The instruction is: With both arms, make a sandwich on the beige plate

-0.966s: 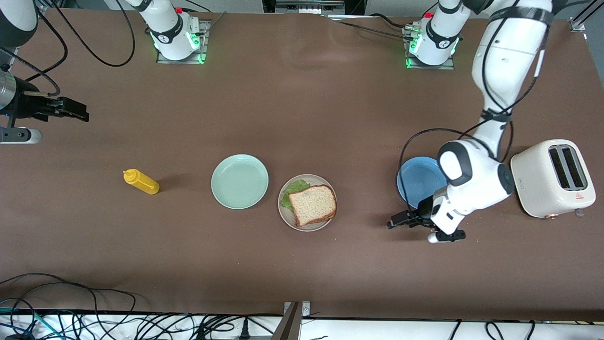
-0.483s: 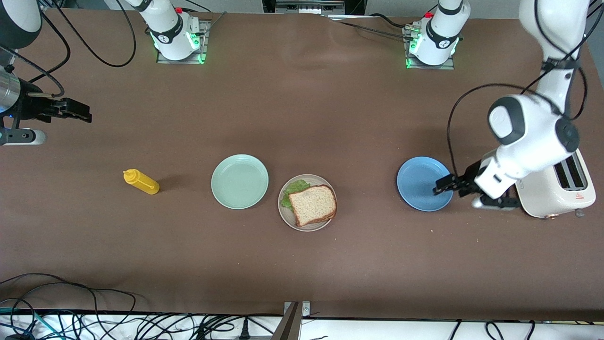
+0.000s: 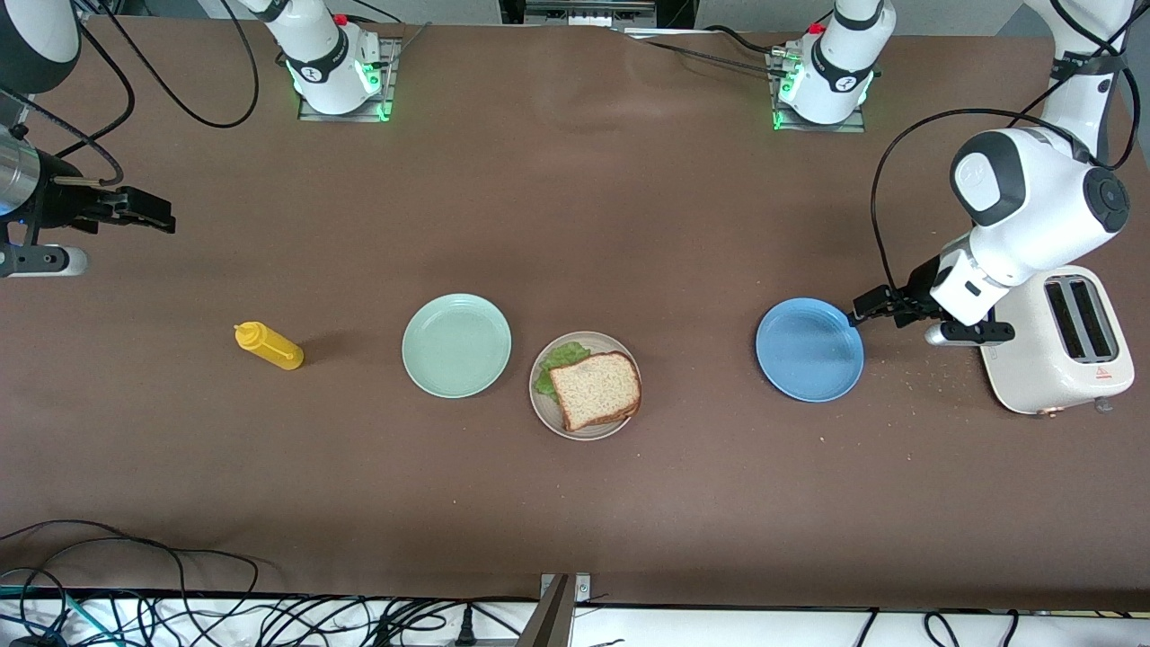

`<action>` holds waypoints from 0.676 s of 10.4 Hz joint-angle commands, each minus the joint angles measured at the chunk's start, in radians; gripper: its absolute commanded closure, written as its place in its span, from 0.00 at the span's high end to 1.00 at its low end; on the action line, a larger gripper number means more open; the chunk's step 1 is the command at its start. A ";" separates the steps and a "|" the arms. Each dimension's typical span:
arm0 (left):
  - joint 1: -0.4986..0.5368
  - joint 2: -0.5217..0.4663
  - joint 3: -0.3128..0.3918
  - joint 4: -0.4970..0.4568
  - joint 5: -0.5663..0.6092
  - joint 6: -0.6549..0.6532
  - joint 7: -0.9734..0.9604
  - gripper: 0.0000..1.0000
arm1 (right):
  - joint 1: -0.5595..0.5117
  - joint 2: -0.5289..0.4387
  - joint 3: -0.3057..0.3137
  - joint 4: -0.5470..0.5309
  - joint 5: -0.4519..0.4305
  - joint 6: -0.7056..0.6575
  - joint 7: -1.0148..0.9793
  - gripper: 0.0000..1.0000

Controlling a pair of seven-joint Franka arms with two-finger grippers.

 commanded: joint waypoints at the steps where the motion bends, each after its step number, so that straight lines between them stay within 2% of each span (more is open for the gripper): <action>1: 0.002 -0.040 0.011 -0.063 0.032 0.006 -0.006 1.00 | -0.003 -0.003 0.003 0.000 0.001 -0.006 0.010 1.00; 2: -0.006 -0.052 0.028 -0.059 0.157 0.006 0.002 1.00 | -0.003 -0.003 0.003 0.000 0.001 -0.008 0.010 1.00; 3: -0.013 -0.063 0.029 -0.046 0.380 -0.005 -0.007 1.00 | -0.003 -0.003 0.003 0.000 0.001 -0.008 0.010 1.00; 4: -0.015 -0.075 0.029 -0.024 0.429 -0.066 -0.006 1.00 | -0.002 -0.003 0.003 0.000 0.001 -0.008 0.010 1.00; 7: -0.030 -0.120 0.029 0.001 0.471 -0.167 0.002 1.00 | -0.003 -0.003 0.003 -0.002 0.003 -0.008 0.010 1.00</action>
